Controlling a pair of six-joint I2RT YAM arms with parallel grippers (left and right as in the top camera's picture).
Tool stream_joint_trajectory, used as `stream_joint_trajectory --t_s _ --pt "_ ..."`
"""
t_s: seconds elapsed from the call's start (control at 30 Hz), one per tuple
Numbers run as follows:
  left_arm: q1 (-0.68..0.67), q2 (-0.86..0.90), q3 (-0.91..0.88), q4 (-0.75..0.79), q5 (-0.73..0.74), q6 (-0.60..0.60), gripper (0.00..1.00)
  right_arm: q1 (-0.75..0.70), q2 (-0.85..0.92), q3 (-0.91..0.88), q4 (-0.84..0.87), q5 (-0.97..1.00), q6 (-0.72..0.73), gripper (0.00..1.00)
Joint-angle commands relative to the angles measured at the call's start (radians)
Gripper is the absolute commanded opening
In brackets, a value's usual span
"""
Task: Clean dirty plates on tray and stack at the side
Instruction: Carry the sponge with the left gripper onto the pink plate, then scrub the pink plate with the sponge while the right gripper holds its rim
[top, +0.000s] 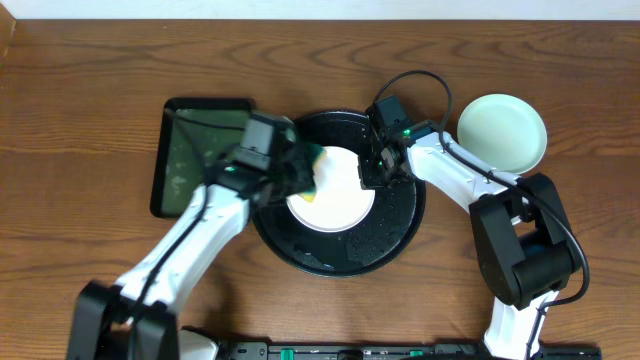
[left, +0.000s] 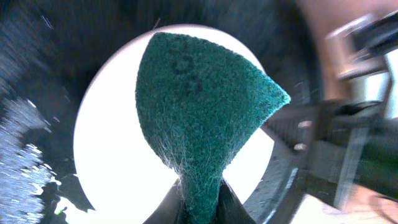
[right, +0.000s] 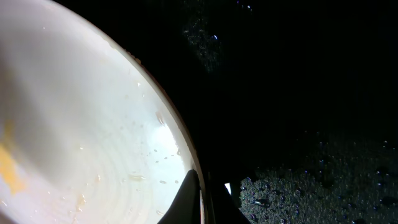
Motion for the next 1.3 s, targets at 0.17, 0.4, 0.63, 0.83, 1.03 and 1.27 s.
stream_joint_trajectory --t_s 0.17,0.4,0.63,0.83,1.03,1.27 --pt "-0.09 0.152 -0.002 0.031 -0.036 -0.066 0.08 0.037 0.057 -0.018 0.005 -0.043 -0.005 0.01" --pt "-0.139 0.166 -0.002 0.082 -0.035 -0.068 0.26 0.037 0.057 -0.018 0.005 -0.042 -0.005 0.01" --pt "-0.14 0.165 -0.001 0.111 -0.081 -0.066 0.56 0.037 0.057 -0.018 0.001 -0.042 -0.005 0.01" --pt "-0.112 0.164 -0.001 0.11 -0.087 -0.021 0.55 0.037 0.057 -0.018 -0.009 -0.042 -0.005 0.01" --pt "-0.112 0.159 -0.001 0.114 -0.042 -0.024 0.51 0.037 0.057 -0.018 0.007 -0.042 -0.005 0.01" --pt "-0.167 0.175 -0.001 0.106 -0.043 -0.033 0.51 0.037 0.057 -0.018 0.01 -0.042 -0.005 0.01"
